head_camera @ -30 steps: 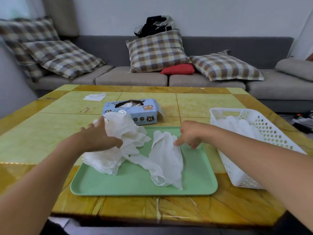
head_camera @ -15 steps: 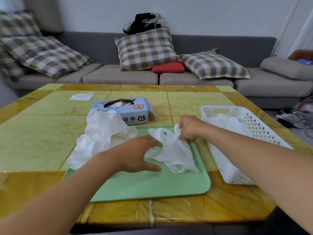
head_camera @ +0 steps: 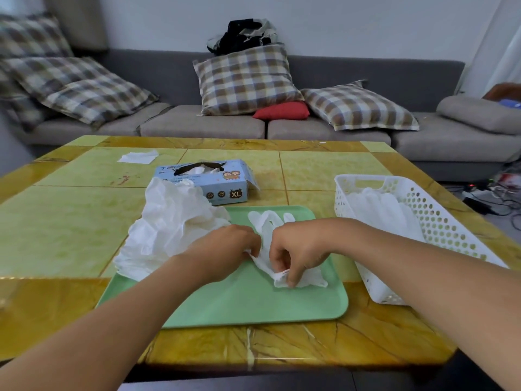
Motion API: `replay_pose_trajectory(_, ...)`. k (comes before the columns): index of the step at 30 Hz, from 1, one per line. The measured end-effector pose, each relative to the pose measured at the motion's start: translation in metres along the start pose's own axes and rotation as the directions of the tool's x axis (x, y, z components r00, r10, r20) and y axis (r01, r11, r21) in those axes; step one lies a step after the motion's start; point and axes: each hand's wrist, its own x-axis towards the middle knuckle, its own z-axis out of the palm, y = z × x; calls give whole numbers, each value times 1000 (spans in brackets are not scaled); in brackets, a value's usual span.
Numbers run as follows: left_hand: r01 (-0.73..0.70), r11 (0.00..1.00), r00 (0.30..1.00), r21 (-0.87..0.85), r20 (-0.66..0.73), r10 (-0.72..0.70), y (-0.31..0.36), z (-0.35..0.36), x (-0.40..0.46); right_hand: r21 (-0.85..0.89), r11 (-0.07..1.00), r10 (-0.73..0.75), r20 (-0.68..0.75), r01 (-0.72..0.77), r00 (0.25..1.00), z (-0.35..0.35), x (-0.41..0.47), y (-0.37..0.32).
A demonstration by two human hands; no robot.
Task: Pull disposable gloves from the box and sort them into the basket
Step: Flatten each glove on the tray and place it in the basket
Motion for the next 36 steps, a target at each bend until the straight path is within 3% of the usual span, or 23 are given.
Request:
replay_pose_trajectory(5,-1,996,1000,92,-5,2,0,-4,0,357,932,-1,185,-66,983,-10,-12,6)
replay_pose_trajectory(8,7,994,1000,112,-2,-7,0,-8,0,397,917,74,-61,-44,995,-13,-3,19)
replay_pose_trajectory(11,24,998,999,65,41,-27,0,-8,-1,204,979,91,-310,-28,946,-6,14,25)
replay_pose_trajectory(13,24,999,998,43,58,-27,-1,-6,-1,80,993,104,-290,-84,951,0,24,21)
replay_pose_trajectory(18,34,998,998,52,58,-37,0,-7,-2,210,956,230,-109,-203,967,-2,41,23)
replay_pose_trajectory(22,62,987,995,147,71,-73,-1,-8,-5,146,971,216,-215,-187,952,-2,52,24)
replay_pose_trajectory(26,99,987,991,128,75,-109,1,-15,-7,176,955,295,-485,-239,823,-11,46,41)
replay_pose_trajectory(30,125,992,991,31,47,-127,2,-11,-5,102,946,323,-397,-309,859,-7,46,51)
replay_pose_trajectory(36,100,971,973,217,180,-141,5,0,0,74,897,426,-412,-437,806,-6,52,52)
